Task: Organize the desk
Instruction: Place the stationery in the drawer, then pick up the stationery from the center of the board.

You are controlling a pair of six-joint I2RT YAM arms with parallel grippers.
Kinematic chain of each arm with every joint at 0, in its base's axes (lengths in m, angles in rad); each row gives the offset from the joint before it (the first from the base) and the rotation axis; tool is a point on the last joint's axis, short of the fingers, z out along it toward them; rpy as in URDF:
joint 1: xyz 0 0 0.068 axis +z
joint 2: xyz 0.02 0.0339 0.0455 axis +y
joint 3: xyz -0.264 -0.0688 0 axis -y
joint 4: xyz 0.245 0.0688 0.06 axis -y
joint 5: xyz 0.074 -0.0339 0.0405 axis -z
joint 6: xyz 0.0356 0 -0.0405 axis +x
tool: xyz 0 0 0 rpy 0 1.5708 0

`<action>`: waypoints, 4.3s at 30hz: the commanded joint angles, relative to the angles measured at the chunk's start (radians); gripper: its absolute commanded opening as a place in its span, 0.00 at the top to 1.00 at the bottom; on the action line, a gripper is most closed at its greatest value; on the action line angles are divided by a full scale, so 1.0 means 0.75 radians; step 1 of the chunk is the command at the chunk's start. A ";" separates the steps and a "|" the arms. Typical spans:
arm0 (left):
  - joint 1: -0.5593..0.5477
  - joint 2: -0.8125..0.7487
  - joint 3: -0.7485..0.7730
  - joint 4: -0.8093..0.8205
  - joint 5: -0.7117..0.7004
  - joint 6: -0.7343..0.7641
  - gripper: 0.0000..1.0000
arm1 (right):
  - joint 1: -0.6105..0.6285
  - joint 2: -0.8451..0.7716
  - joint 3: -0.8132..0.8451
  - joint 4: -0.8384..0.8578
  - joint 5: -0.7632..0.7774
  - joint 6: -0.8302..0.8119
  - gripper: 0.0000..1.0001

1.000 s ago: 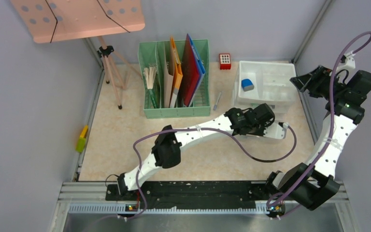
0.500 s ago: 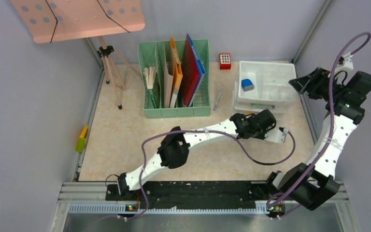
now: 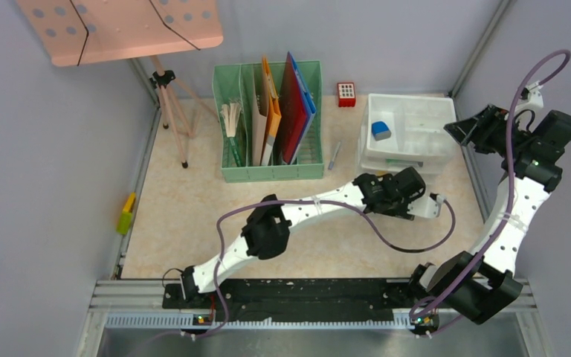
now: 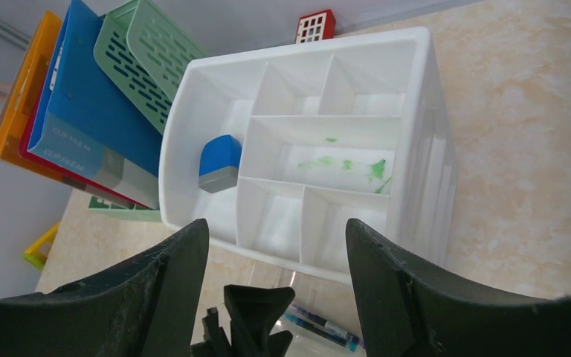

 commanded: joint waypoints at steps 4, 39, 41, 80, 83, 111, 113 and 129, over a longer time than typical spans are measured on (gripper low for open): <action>-0.005 -0.371 -0.117 -0.021 0.020 -0.159 0.21 | -0.016 -0.039 0.113 -0.052 -0.015 -0.092 0.32; 0.506 -0.409 -0.450 0.328 0.158 -0.848 0.25 | -0.016 -0.059 0.113 -0.081 -0.005 -0.132 0.32; 0.523 -0.389 -0.449 0.348 0.166 -0.867 0.27 | -0.016 -0.059 0.106 -0.081 -0.003 -0.136 0.32; 0.589 0.084 -0.065 0.276 0.027 -1.016 0.34 | -0.016 -0.043 0.039 -0.041 -0.017 -0.134 0.32; 0.599 0.115 -0.034 0.229 0.025 -1.014 0.36 | -0.016 -0.043 0.036 -0.039 -0.019 -0.131 0.32; 0.655 0.135 -0.129 0.074 0.146 -1.062 0.49 | -0.016 -0.054 -0.032 -0.010 -0.032 -0.132 0.32; 0.655 0.122 -0.163 0.068 0.162 -1.069 0.50 | -0.016 -0.053 -0.032 -0.009 -0.036 -0.129 0.32; 0.649 0.025 -0.286 0.081 0.146 -1.020 0.78 | -0.016 -0.065 -0.054 0.014 -0.062 -0.101 0.33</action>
